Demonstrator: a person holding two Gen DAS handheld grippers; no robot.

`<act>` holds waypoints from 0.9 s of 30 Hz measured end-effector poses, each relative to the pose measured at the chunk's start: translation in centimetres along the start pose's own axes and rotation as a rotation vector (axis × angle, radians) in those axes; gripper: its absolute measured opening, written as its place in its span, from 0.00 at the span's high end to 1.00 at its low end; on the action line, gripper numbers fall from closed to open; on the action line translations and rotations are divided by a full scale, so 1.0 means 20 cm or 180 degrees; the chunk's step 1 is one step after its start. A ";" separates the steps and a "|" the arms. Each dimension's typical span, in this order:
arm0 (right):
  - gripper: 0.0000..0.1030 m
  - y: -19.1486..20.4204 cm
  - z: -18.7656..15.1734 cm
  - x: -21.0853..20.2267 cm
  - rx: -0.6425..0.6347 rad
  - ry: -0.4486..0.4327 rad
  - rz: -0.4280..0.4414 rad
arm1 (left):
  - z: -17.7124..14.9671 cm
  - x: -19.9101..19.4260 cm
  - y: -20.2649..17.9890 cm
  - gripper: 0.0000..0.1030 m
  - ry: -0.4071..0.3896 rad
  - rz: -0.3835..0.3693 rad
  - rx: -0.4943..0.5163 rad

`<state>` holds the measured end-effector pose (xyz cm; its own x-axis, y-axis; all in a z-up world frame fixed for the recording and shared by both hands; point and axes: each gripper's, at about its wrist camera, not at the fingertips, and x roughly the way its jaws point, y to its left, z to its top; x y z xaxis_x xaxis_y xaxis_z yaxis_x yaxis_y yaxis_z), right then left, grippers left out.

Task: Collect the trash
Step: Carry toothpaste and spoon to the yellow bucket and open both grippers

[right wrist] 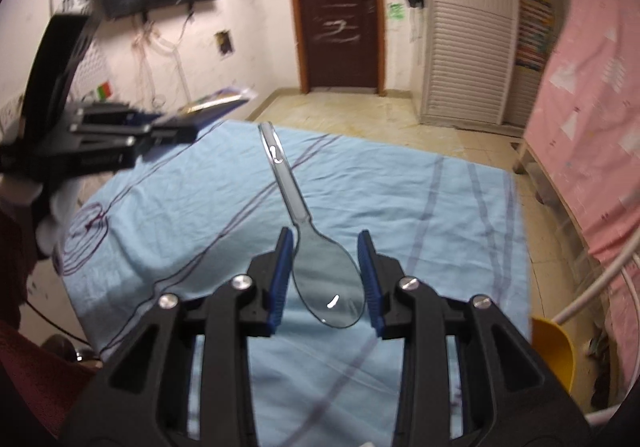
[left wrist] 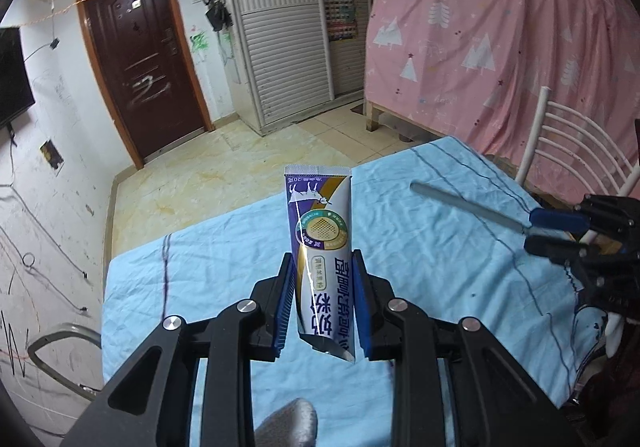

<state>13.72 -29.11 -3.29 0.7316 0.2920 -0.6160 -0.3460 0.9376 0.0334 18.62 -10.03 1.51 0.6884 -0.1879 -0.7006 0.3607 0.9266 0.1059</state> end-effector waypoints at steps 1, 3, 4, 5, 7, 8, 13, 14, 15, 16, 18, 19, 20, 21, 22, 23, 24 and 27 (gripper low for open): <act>0.70 -0.05 -0.01 -0.03 0.0077 -0.0043 -0.0041 | 0.01 0.00 -0.04 0.83 -0.0001 -0.0016 0.0034; 0.69 -0.13 -0.04 -0.08 0.0216 -0.0116 -0.0106 | 0.03 0.02 -0.13 0.83 -0.0001 -0.0060 0.0118; 0.69 -0.20 -0.06 -0.12 0.0322 -0.0166 -0.0148 | 0.05 0.03 -0.19 0.83 0.0001 -0.0087 0.0160; 0.69 -0.23 -0.07 -0.14 0.0380 -0.0192 -0.0170 | 0.05 0.04 -0.22 0.83 0.0004 -0.0107 0.0187; 0.69 -0.32 -0.11 -0.18 0.0516 -0.0256 -0.0225 | 0.06 0.06 -0.32 0.83 0.0012 -0.0165 0.0260; 0.69 -0.36 -0.13 -0.21 0.0582 -0.0289 -0.0257 | 0.07 0.07 -0.37 0.83 0.0018 -0.0195 0.0297; 0.69 -0.53 -0.22 -0.32 0.0832 -0.0418 -0.0400 | 0.11 0.13 -0.62 0.83 0.0056 -0.0386 0.0454; 0.69 -0.57 -0.24 -0.34 0.0892 -0.0444 -0.0441 | 0.11 0.13 -0.65 0.83 0.0062 -0.0422 0.0469; 0.69 -0.60 -0.26 -0.35 0.0938 -0.0462 -0.0466 | 0.12 0.15 -0.70 0.83 0.0069 -0.0475 0.0493; 0.69 -0.64 -0.28 -0.37 0.0997 -0.0483 -0.0498 | 0.13 0.16 -0.74 0.83 0.0072 -0.0513 0.0511; 0.69 -0.72 -0.33 -0.40 0.1117 -0.0519 -0.0591 | 0.14 0.17 -0.86 0.83 0.0083 -0.0619 0.0561; 0.69 -0.74 -0.34 -0.41 0.1156 -0.0531 -0.0615 | 0.14 0.18 -0.90 0.83 0.0088 -0.0660 0.0585; 0.69 -0.78 -0.36 -0.42 0.1207 -0.0539 -0.0641 | 0.15 0.19 -0.94 0.83 0.0092 -0.0704 0.0610; 0.69 -0.81 -0.38 -0.43 0.1244 -0.0542 -0.0665 | 0.15 0.20 -0.98 0.83 0.0096 -0.0737 0.0628; 0.69 -0.85 -0.40 -0.44 0.1301 -0.0547 -0.0708 | 0.15 0.21 -1.03 0.83 0.0104 -0.0780 0.0654; 0.69 -0.87 -0.42 -0.44 0.1337 -0.0551 -0.0722 | 0.16 0.22 -1.08 0.83 0.0112 -0.0813 0.0680; 0.69 -0.90 -0.44 -0.44 0.1379 -0.0553 -0.0738 | 0.16 0.22 -1.11 0.83 0.0119 -0.0836 0.0698; 0.69 -0.97 -0.49 -0.44 0.1483 -0.0545 -0.0775 | 0.17 0.24 -1.24 0.83 0.0149 -0.0926 0.0758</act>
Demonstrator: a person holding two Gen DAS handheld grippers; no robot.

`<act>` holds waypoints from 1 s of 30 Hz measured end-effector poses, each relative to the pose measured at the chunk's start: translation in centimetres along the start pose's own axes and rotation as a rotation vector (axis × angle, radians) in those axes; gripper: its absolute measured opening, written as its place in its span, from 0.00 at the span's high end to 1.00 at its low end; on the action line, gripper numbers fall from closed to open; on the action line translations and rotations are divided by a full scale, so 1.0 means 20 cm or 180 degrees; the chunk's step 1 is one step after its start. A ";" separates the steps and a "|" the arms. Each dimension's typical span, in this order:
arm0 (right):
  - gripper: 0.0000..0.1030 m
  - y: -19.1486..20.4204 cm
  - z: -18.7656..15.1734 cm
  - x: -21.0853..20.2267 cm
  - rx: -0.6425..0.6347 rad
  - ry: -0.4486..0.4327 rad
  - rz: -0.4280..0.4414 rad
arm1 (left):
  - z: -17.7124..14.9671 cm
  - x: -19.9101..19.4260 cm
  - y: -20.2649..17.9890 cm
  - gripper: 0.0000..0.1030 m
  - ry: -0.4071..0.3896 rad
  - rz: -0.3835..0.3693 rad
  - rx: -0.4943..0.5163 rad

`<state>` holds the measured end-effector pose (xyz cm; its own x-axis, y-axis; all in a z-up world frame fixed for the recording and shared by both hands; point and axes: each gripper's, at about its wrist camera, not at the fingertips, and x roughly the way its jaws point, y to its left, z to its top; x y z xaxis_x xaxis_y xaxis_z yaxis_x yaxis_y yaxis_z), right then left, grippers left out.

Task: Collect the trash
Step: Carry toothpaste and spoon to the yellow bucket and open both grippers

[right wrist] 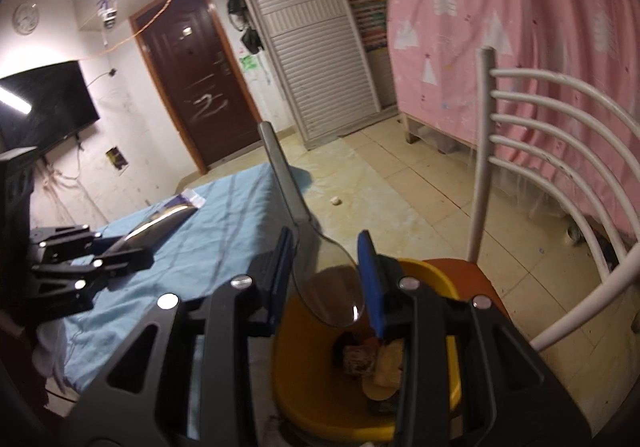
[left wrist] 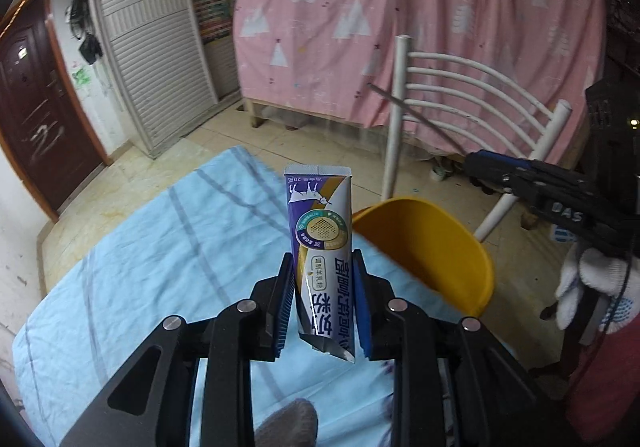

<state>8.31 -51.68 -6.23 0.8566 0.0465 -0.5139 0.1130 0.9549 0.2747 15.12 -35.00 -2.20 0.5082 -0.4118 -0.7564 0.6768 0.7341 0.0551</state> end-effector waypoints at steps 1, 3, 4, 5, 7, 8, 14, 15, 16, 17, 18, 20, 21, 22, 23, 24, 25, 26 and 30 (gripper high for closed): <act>0.69 -0.02 0.00 0.00 0.0017 0.0009 -0.0009 | 0.01 0.01 -0.02 0.83 0.0006 -0.0020 0.0012; 0.69 -0.05 -0.01 0.02 0.0035 0.0027 -0.0035 | 0.02 0.04 -0.08 0.83 0.0027 -0.0082 0.0048; 0.69 -0.07 -0.02 0.04 0.0065 0.0048 -0.0029 | 0.03 0.06 -0.12 0.83 0.0040 -0.0112 0.0068; 0.69 -0.07 -0.03 0.05 0.0089 0.0074 -0.0015 | 0.04 0.08 -0.15 0.83 0.0055 -0.0143 0.0082; 0.62 -0.10 -0.04 0.10 0.0152 0.0182 0.0024 | 0.06 0.10 -0.19 0.83 0.0074 -0.0182 0.0104; 0.56 -0.11 -0.05 0.12 0.0174 0.0216 0.0005 | 0.07 0.12 -0.22 0.83 0.0083 -0.0206 0.0115; 0.33 -0.23 -0.06 0.10 0.0397 0.0112 -0.0135 | 0.10 0.19 -0.36 0.83 0.0126 -0.0316 0.0196; 0.33 -0.25 -0.06 0.09 0.0446 0.0076 -0.0151 | 0.10 0.20 -0.38 0.83 0.0130 -0.0342 0.0203; 0.32 -0.27 -0.05 0.07 0.0505 0.0037 -0.0168 | 0.11 0.21 -0.39 0.83 0.0129 -0.0360 0.0204; 0.32 -0.29 -0.05 0.05 0.0562 -0.0006 -0.0193 | 0.11 0.21 -0.40 0.83 0.0124 -0.0386 0.0193; 0.30 -0.30 -0.05 0.04 0.0613 -0.0038 -0.0209 | 0.12 0.22 -0.42 0.81 0.0122 -0.0427 0.0164; 0.29 -0.31 -0.06 0.01 0.0670 -0.0074 -0.0205 | 0.13 0.23 -0.41 0.73 0.0115 -0.0512 0.0091; 0.28 -0.31 -0.06 0.01 0.0684 -0.0087 -0.0202 | 0.13 0.23 -0.41 0.65 0.0109 -0.0522 0.0069; 0.27 -0.31 -0.06 0.00 0.0683 -0.0096 -0.0196 | 0.12 0.23 -0.40 0.61 0.0108 -0.0526 0.0050; 0.27 -0.29 -0.06 0.00 0.0667 -0.0099 -0.0187 | 0.12 0.23 -0.40 0.56 0.0108 -0.0529 0.0030; 0.27 -0.28 -0.05 0.00 0.0653 -0.0102 -0.0179 | 0.11 0.23 -0.39 0.55 0.0109 -0.0524 0.0008; 0.26 -0.26 -0.05 0.00 0.0631 -0.0105 -0.0165 | 0.10 0.22 -0.38 0.55 0.0110 -0.0518 -0.0012; 0.26 -0.24 -0.04 0.00 0.0605 -0.0103 -0.0149 | 0.10 0.22 -0.37 0.55 0.0108 -0.0517 -0.0028; 0.23 -0.19 -0.03 0.00 0.0527 -0.0103 -0.0110 | 0.08 0.17 -0.30 0.54 0.0058 -0.0495 -0.0163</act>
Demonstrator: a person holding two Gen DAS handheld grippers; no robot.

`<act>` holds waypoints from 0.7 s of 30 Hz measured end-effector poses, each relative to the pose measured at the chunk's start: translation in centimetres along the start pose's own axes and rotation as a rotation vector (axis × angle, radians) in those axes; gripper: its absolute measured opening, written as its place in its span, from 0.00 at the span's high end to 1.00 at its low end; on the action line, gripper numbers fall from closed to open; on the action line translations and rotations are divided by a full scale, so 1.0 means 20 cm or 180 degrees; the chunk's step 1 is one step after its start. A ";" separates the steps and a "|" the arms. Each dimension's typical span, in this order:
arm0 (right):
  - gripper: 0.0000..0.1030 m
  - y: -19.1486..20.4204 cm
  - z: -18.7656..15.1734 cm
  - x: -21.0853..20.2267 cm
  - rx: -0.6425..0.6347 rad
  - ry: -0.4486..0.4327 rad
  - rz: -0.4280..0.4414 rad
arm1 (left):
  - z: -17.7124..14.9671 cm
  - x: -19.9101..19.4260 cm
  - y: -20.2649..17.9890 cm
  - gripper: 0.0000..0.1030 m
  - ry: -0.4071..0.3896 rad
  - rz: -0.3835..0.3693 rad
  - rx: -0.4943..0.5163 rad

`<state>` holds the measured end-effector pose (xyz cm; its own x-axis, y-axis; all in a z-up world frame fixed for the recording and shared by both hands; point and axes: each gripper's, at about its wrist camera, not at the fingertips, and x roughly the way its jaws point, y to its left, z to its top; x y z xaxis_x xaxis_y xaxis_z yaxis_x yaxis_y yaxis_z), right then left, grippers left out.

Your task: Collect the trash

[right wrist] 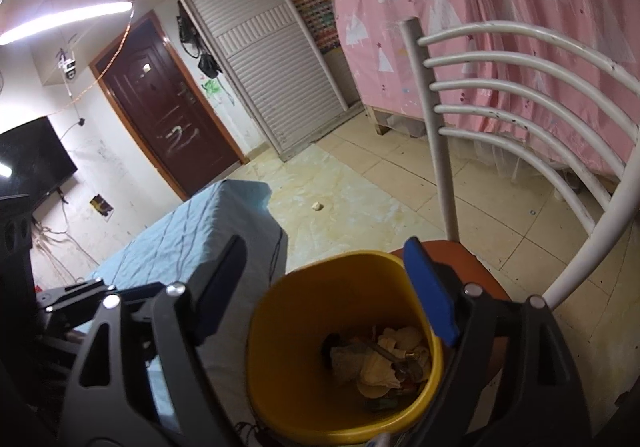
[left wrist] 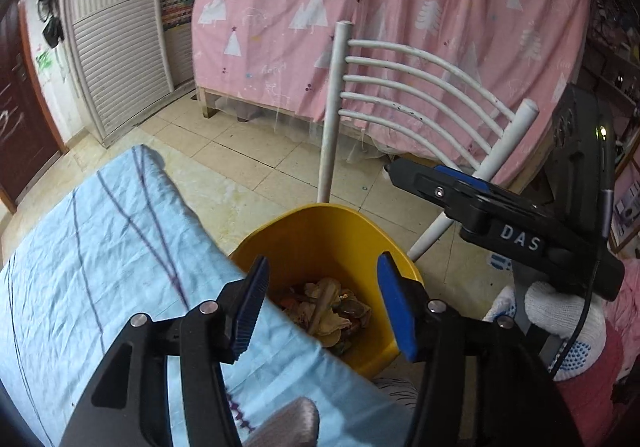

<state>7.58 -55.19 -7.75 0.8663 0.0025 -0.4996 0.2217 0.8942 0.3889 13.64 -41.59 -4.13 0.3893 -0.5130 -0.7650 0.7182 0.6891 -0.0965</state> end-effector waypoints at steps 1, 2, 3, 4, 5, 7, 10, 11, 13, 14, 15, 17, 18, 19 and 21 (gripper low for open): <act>0.22 0.01 0.00 0.00 -0.0019 -0.0001 0.0007 | -0.01 -0.02 0.02 0.54 -0.0020 0.0013 -0.0031; 0.22 0.03 0.00 0.00 -0.0033 -0.0004 0.0013 | -0.01 -0.03 0.03 0.54 -0.0035 0.0025 -0.0055; 0.21 0.04 0.00 -0.01 -0.0043 -0.0007 0.0022 | -0.02 -0.05 0.06 0.54 -0.0058 0.0035 -0.0091; 0.19 0.05 0.00 -0.01 -0.0059 -0.0004 0.0036 | -0.03 -0.07 0.08 0.54 -0.0084 0.0035 -0.0131; 0.18 0.07 0.00 -0.01 -0.0081 0.0003 0.0047 | -0.04 -0.08 0.10 0.54 -0.0102 0.0039 -0.0155; 0.14 0.10 -0.01 -0.01 -0.0126 0.0013 0.0054 | -0.06 -0.12 0.14 0.52 -0.0157 0.0066 -0.0198; 0.13 0.17 -0.02 0.00 -0.0205 0.0041 0.0067 | -0.09 -0.17 0.20 0.47 -0.0225 0.0091 -0.0292; 0.13 0.20 -0.02 0.00 -0.0231 0.0048 0.0074 | -0.10 -0.19 0.22 0.47 -0.0249 0.0100 -0.0324; 0.11 0.25 -0.03 0.00 -0.0275 0.0062 0.0101 | -0.13 -0.24 0.27 0.46 -0.0305 0.0150 -0.0380; 0.10 0.28 -0.03 0.01 -0.0306 0.0070 0.0120 | -0.15 -0.27 0.30 0.46 -0.0345 0.0178 -0.0419; 0.09 0.31 -0.04 0.01 -0.0333 0.0077 0.0140 | -0.16 -0.30 0.32 0.45 -0.0377 0.0204 -0.0453; 0.07 0.38 -0.05 0.02 -0.0413 0.0089 0.0188 | -0.19 -0.34 0.37 0.44 -0.0442 0.0265 -0.0516; 0.06 0.43 -0.06 0.03 -0.0451 0.0088 0.0224 | -0.20 -0.37 0.40 0.42 -0.0486 0.0311 -0.0562; 0.06 0.46 -0.07 0.04 -0.0473 0.0095 0.0250 | -0.22 -0.40 0.43 0.41 -0.0519 0.0358 -0.0599; 0.06 0.54 -0.09 0.05 -0.0543 0.0125 0.0299 | -0.27 -0.47 0.48 0.35 -0.0616 0.0536 -0.0686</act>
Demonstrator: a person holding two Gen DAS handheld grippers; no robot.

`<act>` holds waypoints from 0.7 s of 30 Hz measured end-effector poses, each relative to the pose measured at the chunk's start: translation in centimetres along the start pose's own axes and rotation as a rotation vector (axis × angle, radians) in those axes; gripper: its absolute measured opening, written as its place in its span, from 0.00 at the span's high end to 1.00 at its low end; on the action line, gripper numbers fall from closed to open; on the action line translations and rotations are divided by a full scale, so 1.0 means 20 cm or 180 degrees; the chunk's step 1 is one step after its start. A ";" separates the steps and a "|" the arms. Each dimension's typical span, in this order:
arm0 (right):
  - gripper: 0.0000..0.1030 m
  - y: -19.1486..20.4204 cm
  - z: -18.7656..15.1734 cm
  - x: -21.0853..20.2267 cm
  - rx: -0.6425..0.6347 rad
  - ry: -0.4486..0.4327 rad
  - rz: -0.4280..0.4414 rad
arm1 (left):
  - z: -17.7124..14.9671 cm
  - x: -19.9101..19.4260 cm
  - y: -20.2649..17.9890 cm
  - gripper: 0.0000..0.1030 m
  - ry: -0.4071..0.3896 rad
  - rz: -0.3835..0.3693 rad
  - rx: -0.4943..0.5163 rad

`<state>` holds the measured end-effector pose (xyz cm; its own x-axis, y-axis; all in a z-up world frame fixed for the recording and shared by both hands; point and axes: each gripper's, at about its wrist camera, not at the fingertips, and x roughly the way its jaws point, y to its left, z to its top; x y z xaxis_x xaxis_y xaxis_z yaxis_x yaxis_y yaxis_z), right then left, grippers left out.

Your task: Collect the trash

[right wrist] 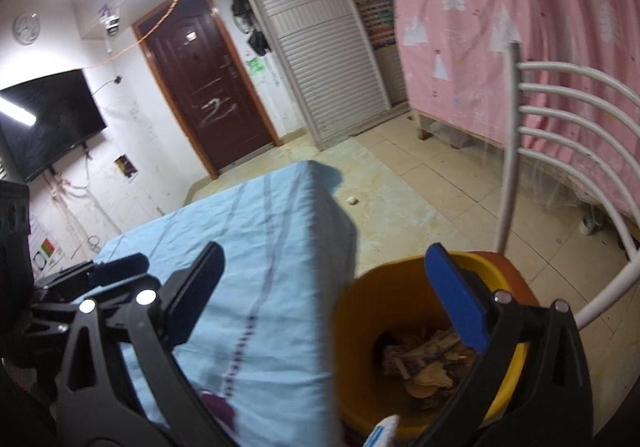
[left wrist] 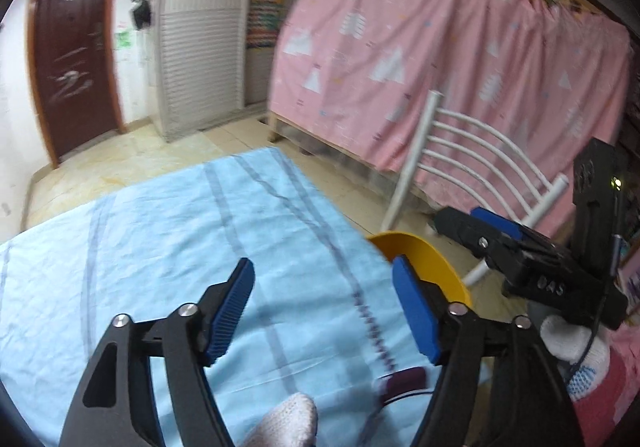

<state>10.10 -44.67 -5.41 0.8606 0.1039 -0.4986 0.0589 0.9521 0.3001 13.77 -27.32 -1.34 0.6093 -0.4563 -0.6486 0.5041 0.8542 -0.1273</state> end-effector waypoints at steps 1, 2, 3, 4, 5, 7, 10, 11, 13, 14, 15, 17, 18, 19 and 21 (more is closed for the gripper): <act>0.06 0.06 -0.01 0.01 -0.0069 0.0009 0.0031 | -0.01 -0.02 0.03 0.35 -0.0033 0.0047 -0.0019; 0.06 0.10 -0.01 0.02 -0.0119 0.0019 0.0051 | -0.02 -0.05 0.06 0.34 -0.0087 0.0126 -0.0055; 0.06 0.14 -0.01 0.03 -0.0163 0.0029 0.0069 | -0.04 -0.09 0.10 0.33 -0.0133 0.0208 -0.0102; 0.06 0.19 -0.02 0.04 -0.0228 0.0044 0.0101 | -0.04 -0.12 0.13 0.32 -0.0163 0.0269 -0.0142; 0.06 0.23 -0.03 0.05 -0.0264 0.0053 0.0123 | -0.05 -0.14 0.17 0.32 -0.0193 0.0332 -0.0192; 0.06 0.32 -0.05 0.07 -0.0358 0.0084 0.0174 | -0.08 -0.19 0.26 0.31 -0.0237 0.0461 -0.0299; 0.06 0.43 -0.07 0.09 -0.0484 0.0128 0.0229 | -0.11 -0.25 0.37 0.31 -0.0275 0.0639 -0.0404; 0.06 0.47 -0.08 0.09 -0.0527 0.0136 0.0250 | -0.11 -0.26 0.39 0.31 -0.0286 0.0673 -0.0431; 0.06 0.53 -0.08 0.10 -0.0596 0.0154 0.0290 | -0.13 -0.29 0.45 0.31 -0.0310 0.0744 -0.0521; 0.06 0.56 -0.09 0.10 -0.0634 0.0161 0.0314 | -0.14 -0.31 0.48 0.31 -0.0327 0.0779 -0.0568; 0.06 0.60 -0.09 0.11 -0.0679 0.0171 0.0338 | -0.15 -0.34 0.51 0.31 -0.0353 0.0822 -0.0614; 0.06 0.66 -0.10 0.12 -0.0755 0.0198 0.0367 | -0.17 -0.37 0.56 0.31 -0.0382 0.0890 -0.0664; 0.06 0.68 -0.10 0.12 -0.0775 0.0203 0.0375 | -0.18 -0.39 0.58 0.31 -0.0399 0.0934 -0.0690; 0.06 0.71 -0.11 0.12 -0.0803 0.0208 0.0391 | -0.18 -0.41 0.60 0.31 -0.0411 0.0960 -0.0711; 0.06 0.76 -0.11 0.12 -0.0838 0.0220 0.0423 | -0.20 -0.45 0.65 0.31 -0.0431 0.1010 -0.0761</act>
<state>12.00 -29.32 -3.93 0.8151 0.2432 -0.5259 -0.1927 0.9698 0.1498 12.33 -11.14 -0.23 0.7945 -0.1761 -0.5812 0.1320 0.9842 -0.1179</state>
